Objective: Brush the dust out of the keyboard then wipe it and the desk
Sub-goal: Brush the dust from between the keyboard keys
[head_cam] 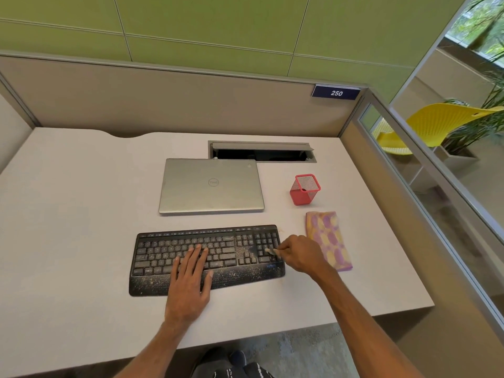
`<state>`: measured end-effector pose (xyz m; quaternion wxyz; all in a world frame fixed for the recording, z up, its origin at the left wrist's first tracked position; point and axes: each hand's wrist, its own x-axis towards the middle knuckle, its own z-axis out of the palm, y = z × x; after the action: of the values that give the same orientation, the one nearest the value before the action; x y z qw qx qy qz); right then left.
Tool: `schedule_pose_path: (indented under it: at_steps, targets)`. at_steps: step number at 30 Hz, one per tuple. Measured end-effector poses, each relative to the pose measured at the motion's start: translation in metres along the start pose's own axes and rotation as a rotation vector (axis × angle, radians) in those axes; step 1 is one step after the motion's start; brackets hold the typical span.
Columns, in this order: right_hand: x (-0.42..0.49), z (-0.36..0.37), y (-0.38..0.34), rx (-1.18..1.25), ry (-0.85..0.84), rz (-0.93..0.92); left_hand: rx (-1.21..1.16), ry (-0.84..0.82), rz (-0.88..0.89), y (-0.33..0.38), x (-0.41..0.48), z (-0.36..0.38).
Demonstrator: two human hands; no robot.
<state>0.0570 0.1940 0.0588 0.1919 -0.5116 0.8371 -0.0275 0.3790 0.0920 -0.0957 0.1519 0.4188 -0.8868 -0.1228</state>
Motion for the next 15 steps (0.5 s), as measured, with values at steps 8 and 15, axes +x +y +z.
schedule_pose_path:
  at_steps: [8, 15]
  targets:
    - [0.005, -0.014, -0.004, -0.065, 0.073, -0.005, -0.003, -0.006, 0.000, 0.000, 0.000, 0.000]
    - [0.007, 0.000, -0.011, 0.021, -0.127, 0.129, -0.006, 0.001, -0.003, 0.000, 0.000, 0.000]
